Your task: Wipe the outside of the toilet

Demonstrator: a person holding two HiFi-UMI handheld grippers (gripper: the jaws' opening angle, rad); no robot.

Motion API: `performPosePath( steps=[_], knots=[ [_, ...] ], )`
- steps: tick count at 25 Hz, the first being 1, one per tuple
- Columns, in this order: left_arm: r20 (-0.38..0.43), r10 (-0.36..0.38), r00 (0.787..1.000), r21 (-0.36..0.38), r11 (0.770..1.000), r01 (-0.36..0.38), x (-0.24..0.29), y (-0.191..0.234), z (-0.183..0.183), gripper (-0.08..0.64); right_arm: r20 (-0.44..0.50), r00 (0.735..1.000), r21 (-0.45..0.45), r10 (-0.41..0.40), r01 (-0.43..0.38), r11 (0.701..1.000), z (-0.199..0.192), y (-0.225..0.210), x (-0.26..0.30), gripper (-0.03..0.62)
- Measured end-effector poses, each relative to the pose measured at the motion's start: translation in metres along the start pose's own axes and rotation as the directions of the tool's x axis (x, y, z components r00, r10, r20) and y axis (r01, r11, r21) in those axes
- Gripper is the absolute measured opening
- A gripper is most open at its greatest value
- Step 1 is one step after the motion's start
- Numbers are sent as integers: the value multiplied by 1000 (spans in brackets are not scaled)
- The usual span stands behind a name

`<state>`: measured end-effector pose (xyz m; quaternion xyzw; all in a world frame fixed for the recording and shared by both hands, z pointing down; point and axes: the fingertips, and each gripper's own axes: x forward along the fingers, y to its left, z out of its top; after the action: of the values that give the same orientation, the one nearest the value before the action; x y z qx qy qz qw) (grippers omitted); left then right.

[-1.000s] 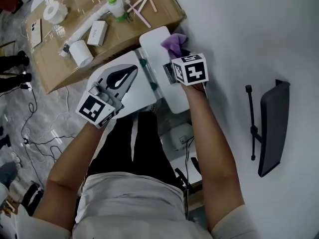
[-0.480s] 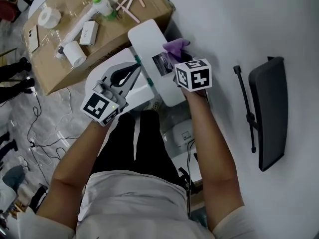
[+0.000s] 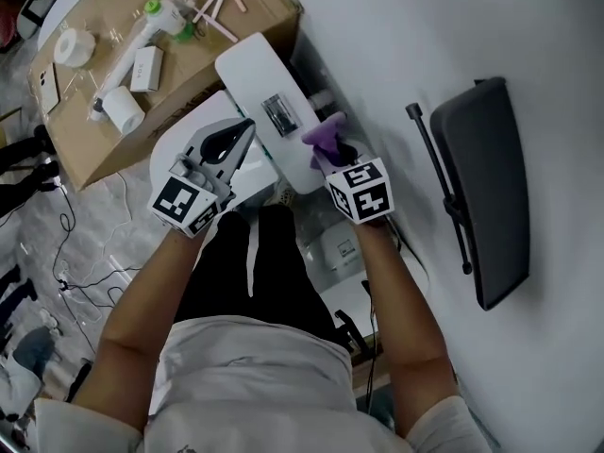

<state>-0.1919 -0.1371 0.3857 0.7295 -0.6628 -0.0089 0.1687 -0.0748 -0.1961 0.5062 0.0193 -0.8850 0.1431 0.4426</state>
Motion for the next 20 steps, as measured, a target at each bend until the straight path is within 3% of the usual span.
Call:
performPosePath(
  steps=[10, 20],
  knots=[
    [1, -36, 999, 5, 999, 36, 10, -10, 4, 6, -31, 996, 52, 86, -84, 995, -35, 58, -5, 86],
    [22, 29, 999, -10, 1000, -29, -26, 26, 9, 6, -65, 985, -11, 158, -159, 987, 9, 92, 37, 87]
  ],
)
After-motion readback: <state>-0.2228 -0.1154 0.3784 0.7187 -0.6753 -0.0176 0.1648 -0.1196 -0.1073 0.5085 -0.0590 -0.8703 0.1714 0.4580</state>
